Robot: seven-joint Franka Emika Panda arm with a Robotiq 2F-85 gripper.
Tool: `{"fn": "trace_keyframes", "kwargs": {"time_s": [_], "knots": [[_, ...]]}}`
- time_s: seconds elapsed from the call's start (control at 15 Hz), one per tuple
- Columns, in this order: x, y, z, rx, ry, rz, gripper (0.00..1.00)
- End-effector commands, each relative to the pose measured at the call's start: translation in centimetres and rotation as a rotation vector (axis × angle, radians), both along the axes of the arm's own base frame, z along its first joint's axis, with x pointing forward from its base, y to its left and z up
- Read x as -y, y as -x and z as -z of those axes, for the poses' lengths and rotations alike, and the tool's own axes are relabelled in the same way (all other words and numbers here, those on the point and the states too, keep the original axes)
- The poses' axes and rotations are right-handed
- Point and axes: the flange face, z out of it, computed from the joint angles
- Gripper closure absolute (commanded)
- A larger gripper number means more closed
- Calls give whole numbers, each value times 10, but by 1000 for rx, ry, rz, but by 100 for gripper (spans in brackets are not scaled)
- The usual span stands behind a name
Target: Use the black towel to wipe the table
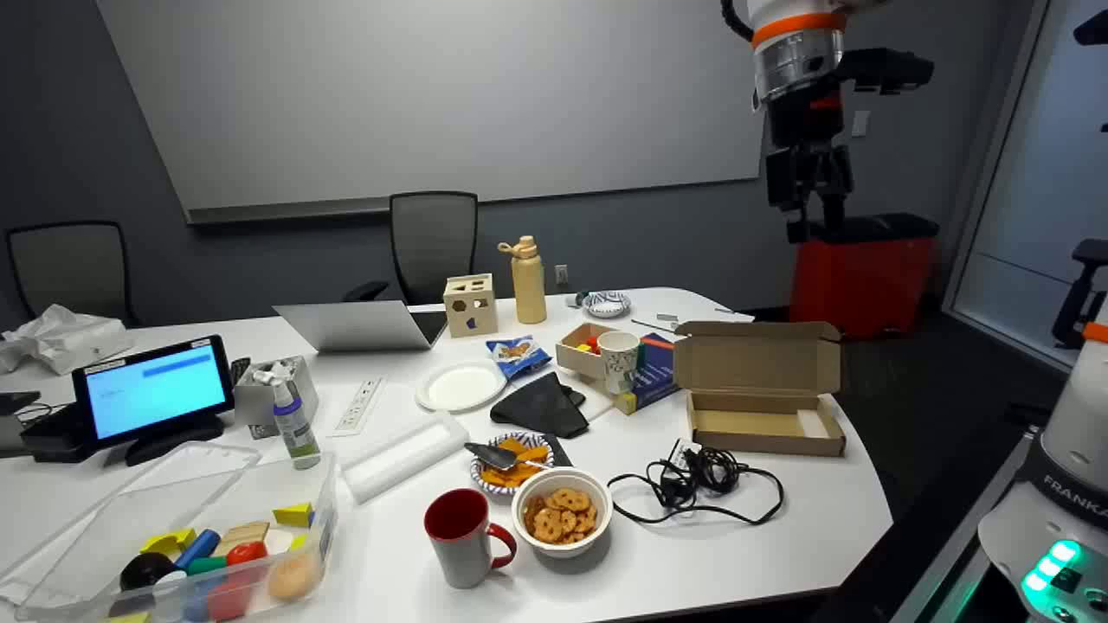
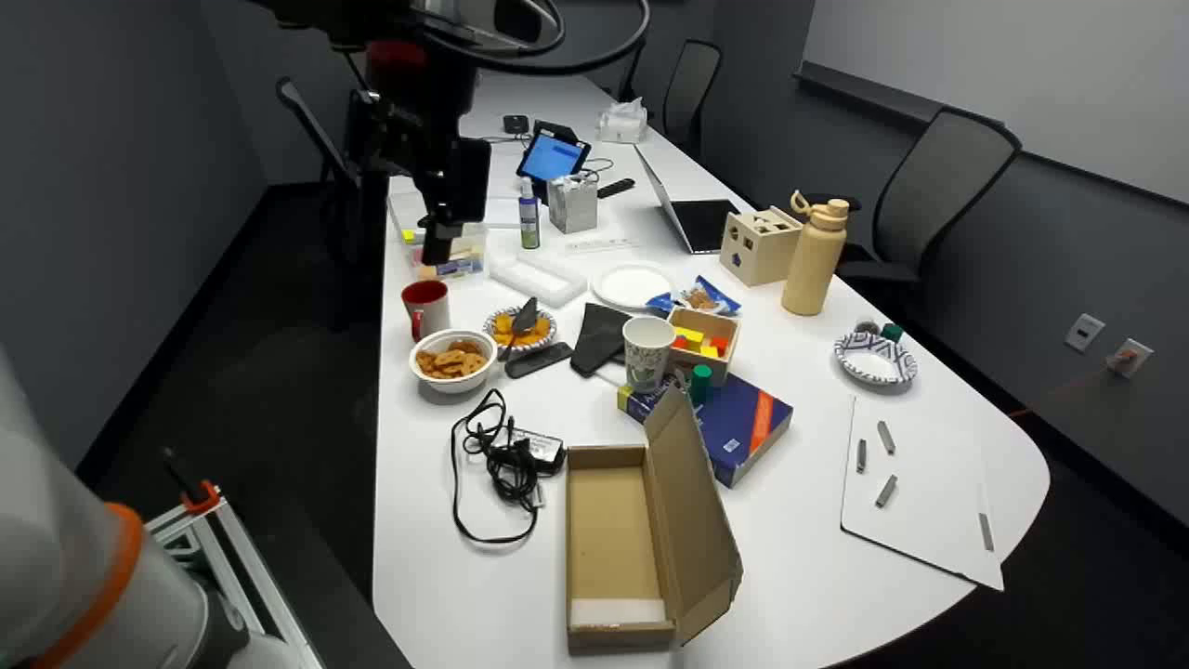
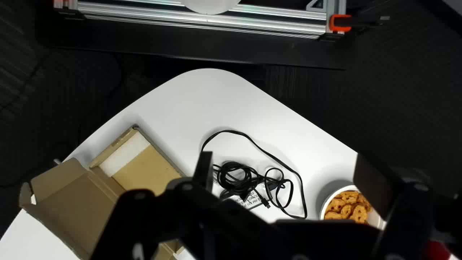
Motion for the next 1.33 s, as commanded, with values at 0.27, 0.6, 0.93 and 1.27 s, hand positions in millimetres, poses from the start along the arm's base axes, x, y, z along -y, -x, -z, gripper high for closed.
{"fn": "trace_keyframes", "kwargs": {"time_s": [0.27,0.6,0.93,1.27], "knots": [[0,0,0,0,0,0,0],[5,-72,18,66,-3,-63,0],[-10,-162,64,162,-12,-181,0],[-41,-248,128,248,9,-269,0]]}}
